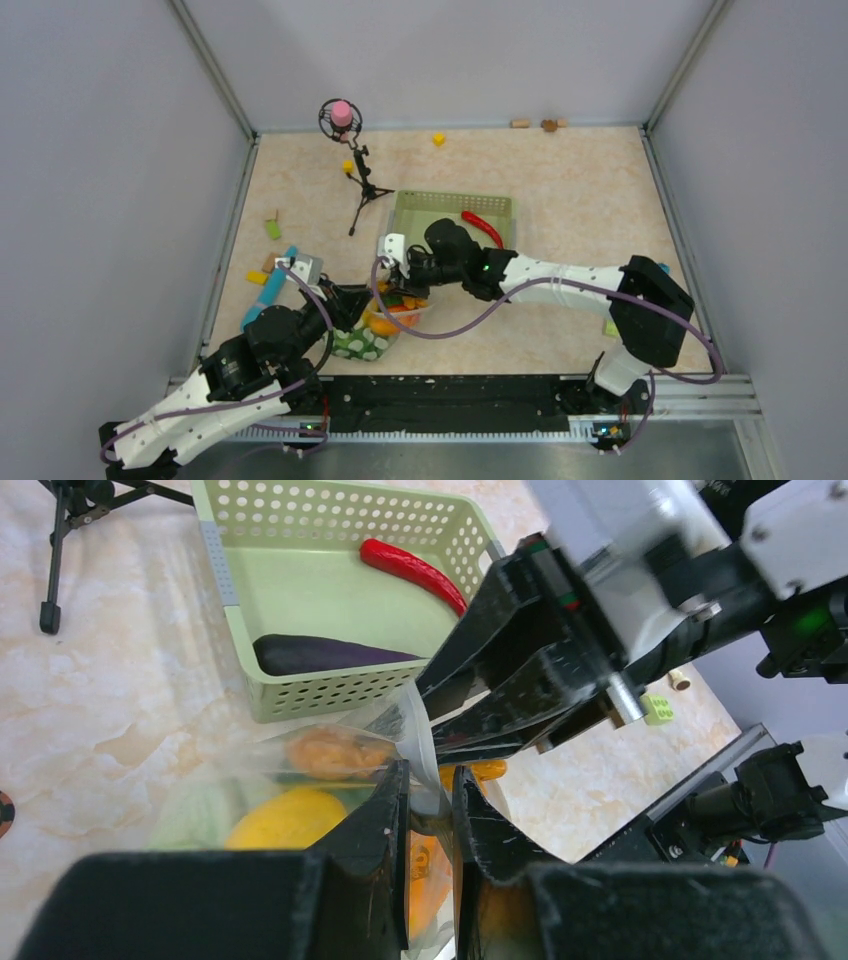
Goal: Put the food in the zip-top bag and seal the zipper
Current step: Place the fake vegetable in the zipper food storage bag.
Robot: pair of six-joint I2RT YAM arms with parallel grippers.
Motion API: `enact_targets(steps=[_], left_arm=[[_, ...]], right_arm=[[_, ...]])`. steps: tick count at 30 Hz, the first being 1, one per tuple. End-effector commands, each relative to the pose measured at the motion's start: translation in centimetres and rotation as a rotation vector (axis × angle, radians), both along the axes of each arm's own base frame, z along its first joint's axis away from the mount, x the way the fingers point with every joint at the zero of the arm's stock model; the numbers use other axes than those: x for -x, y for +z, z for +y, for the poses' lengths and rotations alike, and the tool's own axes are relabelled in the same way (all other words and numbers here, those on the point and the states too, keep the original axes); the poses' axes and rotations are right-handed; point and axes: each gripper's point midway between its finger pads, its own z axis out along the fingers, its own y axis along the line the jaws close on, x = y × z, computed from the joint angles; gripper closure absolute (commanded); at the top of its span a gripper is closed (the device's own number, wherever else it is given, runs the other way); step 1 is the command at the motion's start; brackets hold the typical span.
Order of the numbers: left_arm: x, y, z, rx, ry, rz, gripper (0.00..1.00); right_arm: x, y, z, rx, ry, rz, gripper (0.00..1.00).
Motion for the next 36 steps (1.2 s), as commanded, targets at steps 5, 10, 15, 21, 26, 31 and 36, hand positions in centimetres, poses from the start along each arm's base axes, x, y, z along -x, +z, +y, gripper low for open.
enact_targets(steps=[5, 10, 15, 21, 26, 31, 36], left_arm=[[0.5, 3.9, -0.5, 0.121, -0.047, -0.086, 1.00], [0.3, 3.9, -0.1, 0.129, -0.021, -0.086, 1.00], [0.1, 3.8, 0.3, 0.136, 0.007, -0.081, 1.00], [-0.1, 3.8, 0.9, 0.149, 0.034, -0.079, 1.00], [-0.1, 3.7, 1.2, 0.159, 0.045, -0.079, 1.00], [-0.2, 3.6, 1.5, 0.166, 0.060, -0.081, 1.00], [-0.1, 3.7, 1.5, 0.170, 0.053, -0.085, 1.00]], right_arm=[[-1.8, -2.3, -0.1, 0.122, -0.152, -0.085, 0.93], [-1.8, -1.3, -0.6, 0.126, -0.210, -0.099, 0.71], [-0.4, 2.1, -0.5, 0.051, -0.206, -0.072, 0.45], [2.0, 6.5, -1.3, -0.045, -0.140, -0.023, 0.33], [2.7, 10.1, -2.3, -0.132, -0.151, -0.013, 0.24], [1.2, 10.9, -4.1, -0.167, -0.322, 0.018, 0.01], [-2.0, 8.2, -7.1, -0.098, -0.641, 0.101, 0.01]])
